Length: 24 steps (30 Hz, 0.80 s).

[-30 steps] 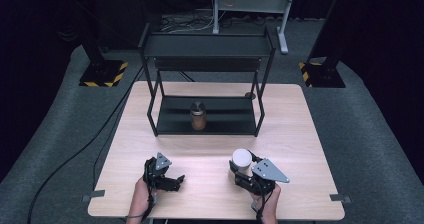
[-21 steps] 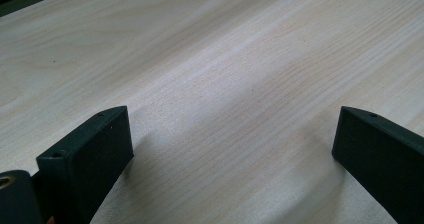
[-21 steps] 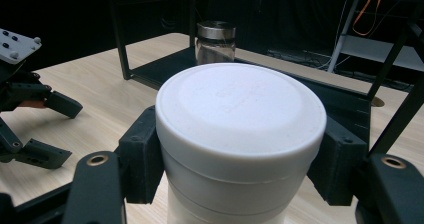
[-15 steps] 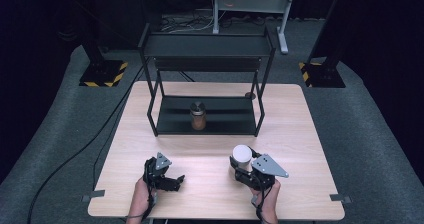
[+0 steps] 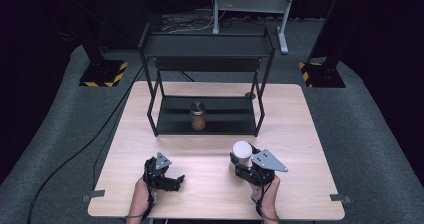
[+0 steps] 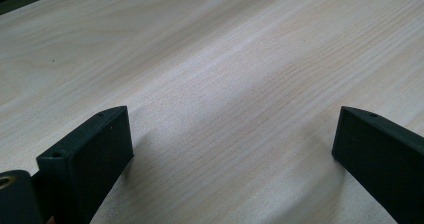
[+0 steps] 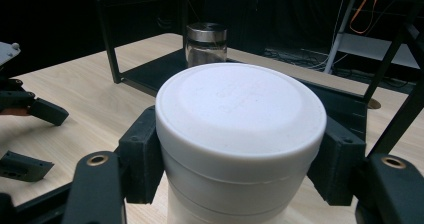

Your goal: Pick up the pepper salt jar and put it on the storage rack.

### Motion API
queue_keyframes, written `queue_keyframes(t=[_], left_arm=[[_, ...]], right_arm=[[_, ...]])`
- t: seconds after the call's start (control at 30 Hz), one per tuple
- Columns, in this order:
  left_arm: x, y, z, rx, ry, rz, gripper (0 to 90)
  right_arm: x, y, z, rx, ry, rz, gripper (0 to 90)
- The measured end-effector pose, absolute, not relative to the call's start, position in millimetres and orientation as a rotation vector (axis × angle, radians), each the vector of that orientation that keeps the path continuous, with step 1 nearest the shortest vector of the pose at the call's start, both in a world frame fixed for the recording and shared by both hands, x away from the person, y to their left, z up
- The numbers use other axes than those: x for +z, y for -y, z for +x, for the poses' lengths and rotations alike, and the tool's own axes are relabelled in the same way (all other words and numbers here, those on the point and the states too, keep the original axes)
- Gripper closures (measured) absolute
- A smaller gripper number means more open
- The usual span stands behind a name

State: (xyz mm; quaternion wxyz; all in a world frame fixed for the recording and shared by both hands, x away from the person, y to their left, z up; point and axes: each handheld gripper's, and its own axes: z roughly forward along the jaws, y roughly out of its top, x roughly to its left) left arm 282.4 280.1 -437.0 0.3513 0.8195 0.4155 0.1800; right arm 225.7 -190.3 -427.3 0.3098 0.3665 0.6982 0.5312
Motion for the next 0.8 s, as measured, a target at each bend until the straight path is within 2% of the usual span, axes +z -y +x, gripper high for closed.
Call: queue_keyframes(t=[0.8], left_arm=[[-437,-280,281,0.473,-1.069,2.124,2.7]], right_arm=[[-423,183,244,1.385,-1.860,0.976,33.2]])
